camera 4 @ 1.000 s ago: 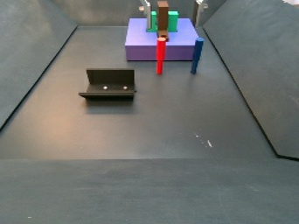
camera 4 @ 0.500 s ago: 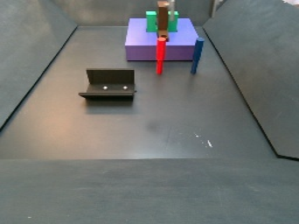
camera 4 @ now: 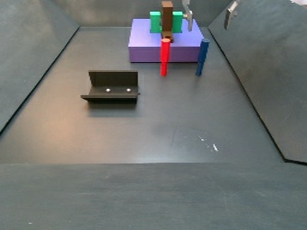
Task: Pick up the blue object. Move up. Move to above the board. Insert the blue object.
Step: Pick up the blue object.
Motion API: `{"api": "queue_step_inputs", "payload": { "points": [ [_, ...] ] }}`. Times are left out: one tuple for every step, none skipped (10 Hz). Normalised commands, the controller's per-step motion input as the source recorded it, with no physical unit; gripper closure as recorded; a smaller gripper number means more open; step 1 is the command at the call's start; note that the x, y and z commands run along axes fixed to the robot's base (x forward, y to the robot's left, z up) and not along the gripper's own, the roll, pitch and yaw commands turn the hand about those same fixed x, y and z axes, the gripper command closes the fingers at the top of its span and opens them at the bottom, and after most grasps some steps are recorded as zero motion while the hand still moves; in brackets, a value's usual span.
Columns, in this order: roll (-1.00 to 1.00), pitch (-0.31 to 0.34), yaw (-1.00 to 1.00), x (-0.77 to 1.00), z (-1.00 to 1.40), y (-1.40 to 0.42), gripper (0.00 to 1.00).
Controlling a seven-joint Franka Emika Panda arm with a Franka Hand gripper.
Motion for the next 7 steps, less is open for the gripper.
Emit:
{"api": "queue_step_inputs", "payload": {
  "points": [
    [0.0, -0.157, 0.0, 0.0, -0.31, -0.03, 0.0],
    [0.0, -0.166, 0.04, 0.04, -0.29, -0.03, 0.0],
    [0.0, -0.19, 0.05, 0.0, -0.3, 0.0, 0.0],
    [0.01, -0.21, 0.07, 0.0, -0.35, 0.0, 0.0],
    [0.04, -0.249, 0.09, 0.0, -0.37, 0.0, 0.0],
    [0.04, -0.303, 0.12, 0.0, -0.47, 0.0, 0.0],
    [0.04, -0.371, 0.09, -0.03, -0.49, 0.0, 0.0]
  ]
}}
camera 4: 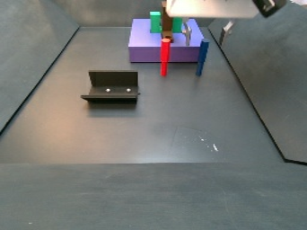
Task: Pick up the blue object. Move up. Move to above the board. Insert the blue object.
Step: Pick up the blue object.
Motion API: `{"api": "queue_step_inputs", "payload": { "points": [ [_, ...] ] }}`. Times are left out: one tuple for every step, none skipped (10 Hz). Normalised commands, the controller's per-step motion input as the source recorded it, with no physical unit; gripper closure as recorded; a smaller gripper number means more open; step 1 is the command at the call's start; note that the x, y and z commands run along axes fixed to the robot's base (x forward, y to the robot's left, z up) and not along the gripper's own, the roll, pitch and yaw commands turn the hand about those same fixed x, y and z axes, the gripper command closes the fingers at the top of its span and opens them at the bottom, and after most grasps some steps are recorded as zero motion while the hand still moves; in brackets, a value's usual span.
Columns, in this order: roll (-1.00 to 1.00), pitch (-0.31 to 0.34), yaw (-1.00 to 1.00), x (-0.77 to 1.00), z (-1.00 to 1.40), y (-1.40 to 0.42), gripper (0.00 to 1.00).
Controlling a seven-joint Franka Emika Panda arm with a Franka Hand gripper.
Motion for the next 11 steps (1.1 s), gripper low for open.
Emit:
{"api": "queue_step_inputs", "payload": {
  "points": [
    [0.04, -0.211, 0.01, -0.08, -0.22, 0.0, 0.0],
    [0.05, -0.044, 0.0, -0.07, -0.09, 0.0, 0.0],
    [0.01, 0.0, 0.0, 0.0, 0.0, 0.0, 0.0],
    [0.0, 0.0, 0.0, 0.0, 0.0, 0.0, 0.0],
    [0.0, 0.0, 0.0, 0.0, 0.0, 0.0, 1.0],
    [0.0, 0.0, 0.0, 0.0, 0.0, 0.0, 1.0],
    [0.0, 0.0, 0.0, 0.0, 0.0, 0.0, 1.0],
    [0.0, 0.0, 0.0, 0.0, 0.0, 0.0, 1.0],
    [0.0, 0.0, 0.0, 0.0, 0.0, 0.0, 1.0],
    [0.0, 0.0, 0.0, 0.0, 0.0, 0.0, 1.0],
    [0.0, 0.0, 0.0, 0.0, 0.0, 0.0, 1.0]
  ]
}}
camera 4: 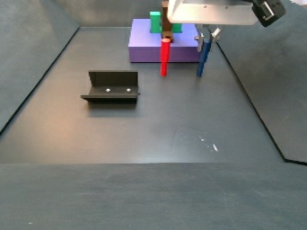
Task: Pick up the blue object. Move up. Move to above the board. Insert the blue object.
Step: Pick up the blue object, then move up, then move to above the board.
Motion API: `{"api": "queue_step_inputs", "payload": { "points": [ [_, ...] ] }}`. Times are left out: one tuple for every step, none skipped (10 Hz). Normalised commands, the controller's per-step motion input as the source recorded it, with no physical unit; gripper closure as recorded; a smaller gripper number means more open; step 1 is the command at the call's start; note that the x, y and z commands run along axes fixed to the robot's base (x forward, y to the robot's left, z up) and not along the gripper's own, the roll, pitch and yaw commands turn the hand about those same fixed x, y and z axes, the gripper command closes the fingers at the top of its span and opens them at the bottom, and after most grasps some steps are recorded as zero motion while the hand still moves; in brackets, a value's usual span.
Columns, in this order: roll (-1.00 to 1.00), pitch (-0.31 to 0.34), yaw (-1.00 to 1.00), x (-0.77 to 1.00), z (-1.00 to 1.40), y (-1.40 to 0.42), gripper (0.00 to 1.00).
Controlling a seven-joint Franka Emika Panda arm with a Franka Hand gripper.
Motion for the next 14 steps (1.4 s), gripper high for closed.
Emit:
{"api": "queue_step_inputs", "payload": {
  "points": [
    [0.0, 0.0, 0.0, 0.0, 0.0, 0.0, 1.0],
    [0.0, 0.0, 0.0, 0.0, 0.0, 0.0, 1.0],
    [0.0, 0.0, 0.0, 0.0, 0.0, 0.0, 1.0],
    [0.0, 0.0, 0.0, 0.0, 0.0, 0.0, 1.0],
    [0.0, 0.0, 0.0, 0.0, 0.0, 0.0, 1.0],
    [0.0, 0.0, 0.0, 0.0, 0.0, 0.0, 1.0],
    [0.0, 0.0, 0.0, 0.0, 0.0, 0.0, 1.0],
    [0.0, 0.0, 0.0, 0.0, 0.0, 0.0, 1.0],
    [0.0, 0.0, 0.0, 0.0, 0.0, 0.0, 1.0],
    [0.0, 0.0, 0.0, 0.0, 0.83, 0.0, 1.0],
    [0.0, -0.014, 0.0, 0.02, 0.85, -0.03, 1.0],
    [-0.01, 0.031, 0.01, -0.03, 0.67, -0.04, 1.0],
    [-0.03, 0.024, 0.01, -0.02, 0.35, -0.03, 1.0],
    [0.0, 0.0, 0.0, 0.0, 1.4, 0.0, 1.0]
  ]
}}
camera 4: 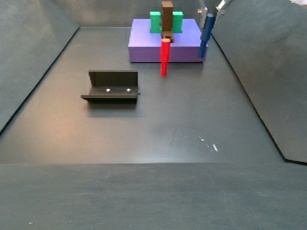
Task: Pick up the blue object. Move up. Move to above the board. Insert the blue object.
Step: Move to above the board.
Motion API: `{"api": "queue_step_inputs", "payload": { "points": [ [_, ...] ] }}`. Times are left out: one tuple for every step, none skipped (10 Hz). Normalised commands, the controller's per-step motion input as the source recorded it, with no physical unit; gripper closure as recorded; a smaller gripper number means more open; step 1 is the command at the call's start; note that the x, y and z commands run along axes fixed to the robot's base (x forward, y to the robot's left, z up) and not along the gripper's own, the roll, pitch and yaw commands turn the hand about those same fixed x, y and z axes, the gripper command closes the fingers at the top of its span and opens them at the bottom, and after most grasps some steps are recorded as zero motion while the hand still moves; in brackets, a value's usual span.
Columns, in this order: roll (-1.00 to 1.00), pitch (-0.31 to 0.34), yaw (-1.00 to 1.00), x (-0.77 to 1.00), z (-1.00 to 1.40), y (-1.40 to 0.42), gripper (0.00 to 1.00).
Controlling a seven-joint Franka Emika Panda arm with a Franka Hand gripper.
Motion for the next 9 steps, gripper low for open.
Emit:
{"api": "queue_step_inputs", "payload": {
  "points": [
    [0.0, 0.013, 0.0, -0.01, 1.4, 0.01, 1.0],
    [-0.01, 0.041, -0.01, -0.08, 1.4, 0.01, 1.0],
    [-0.04, 0.01, -0.01, -0.03, 1.4, 0.0, 1.0],
    [-0.04, 0.058, -0.01, 0.05, 0.86, 0.0, 1.0],
    [-0.04, 0.096, -0.01, 0.08, 0.34, 0.0, 1.0],
    [-0.04, 0.084, -0.01, 0.08, 0.2, 0.0, 1.0],
    [0.0, 0.448, -0.17, 0.83, 0.34, -1.4, 1.0],
    [0.05, 0.472, -0.13, 0.83, 0.31, -1.4, 1.0],
    [0.09, 0.485, -0.06, 0.92, 0.29, -1.4, 1.0]
  ]
}}
